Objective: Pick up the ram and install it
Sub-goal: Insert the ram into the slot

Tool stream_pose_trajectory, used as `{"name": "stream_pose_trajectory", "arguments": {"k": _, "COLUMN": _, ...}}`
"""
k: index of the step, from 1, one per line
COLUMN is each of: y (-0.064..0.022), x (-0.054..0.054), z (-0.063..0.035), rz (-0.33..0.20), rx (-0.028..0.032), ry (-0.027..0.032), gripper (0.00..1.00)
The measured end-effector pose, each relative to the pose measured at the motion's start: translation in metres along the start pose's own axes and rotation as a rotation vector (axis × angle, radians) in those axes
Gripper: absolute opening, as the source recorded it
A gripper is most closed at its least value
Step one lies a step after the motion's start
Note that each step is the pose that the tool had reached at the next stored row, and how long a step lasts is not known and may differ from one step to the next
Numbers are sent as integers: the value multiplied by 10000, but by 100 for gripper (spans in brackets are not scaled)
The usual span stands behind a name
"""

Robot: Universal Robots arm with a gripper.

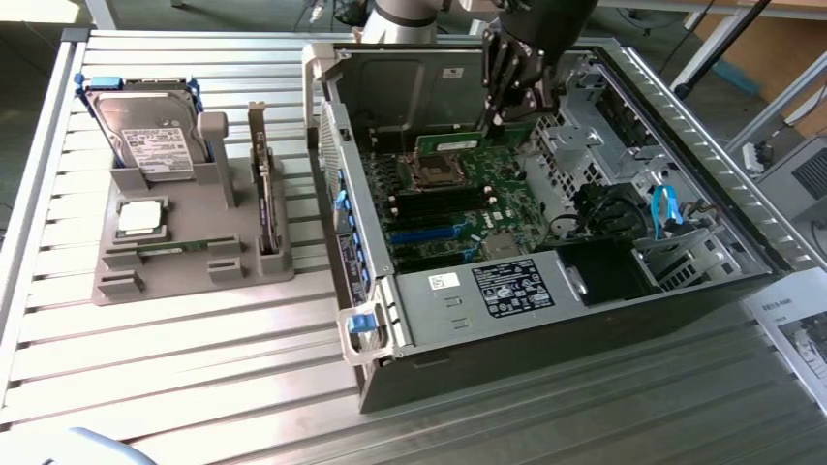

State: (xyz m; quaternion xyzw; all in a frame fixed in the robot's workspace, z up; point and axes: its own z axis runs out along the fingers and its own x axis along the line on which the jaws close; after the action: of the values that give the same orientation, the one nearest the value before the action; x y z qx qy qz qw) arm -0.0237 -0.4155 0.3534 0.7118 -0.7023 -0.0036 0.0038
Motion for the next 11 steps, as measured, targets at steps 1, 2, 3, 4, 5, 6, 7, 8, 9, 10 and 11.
{"name": "stream_pose_trajectory", "arguments": {"k": 1, "y": 0, "x": 0, "z": 11, "rz": 0, "rx": 0, "ry": -1, "gripper": 12}}
{"name": "stream_pose_trajectory", "arguments": {"k": 2, "y": 0, "x": 0, "z": 21, "rz": 0, "rx": 0, "ry": -1, "gripper": 12}}
{"name": "stream_pose_trajectory", "arguments": {"k": 3, "y": -1, "x": 0, "z": 32, "rz": 0, "rx": 1, "ry": -1, "gripper": 12}}
{"name": "stream_pose_trajectory", "arguments": {"k": 4, "y": -1, "x": 0, "z": 43, "rz": 0, "rx": 1, "ry": -1, "gripper": 12}}
{"name": "stream_pose_trajectory", "arguments": {"k": 5, "y": -1, "x": 0, "z": 55, "rz": -1, "rx": 1, "ry": -1, "gripper": 12}}
{"name": "stream_pose_trajectory", "arguments": {"k": 6, "y": -1, "x": 0, "z": 68, "rz": 0, "rx": 1, "ry": -2, "gripper": 12}}
{"name": "stream_pose_trajectory", "arguments": {"k": 7, "y": -1, "x": 0, "z": 81, "rz": 0, "rx": 0, "ry": -1, "gripper": 12}}
{"name": "stream_pose_trajectory", "arguments": {"k": 8, "y": -1, "x": 0, "z": 93, "rz": 0, "rx": 1, "ry": -1, "gripper": 12}}
{"name": "stream_pose_trajectory", "arguments": {"k": 9, "y": -1, "x": 0, "z": 106, "rz": 0, "rx": 0, "ry": -1, "gripper": 12}}
{"name": "stream_pose_trajectory", "arguments": {"k": 10, "y": -1, "x": 0, "z": 119, "rz": 0, "rx": 1, "ry": -1, "gripper": 12}}
{"name": "stream_pose_trajectory", "arguments": {"k": 11, "y": -2, "x": 0, "z": 132, "rz": 0, "rx": 1, "ry": -1, "gripper": 12}}
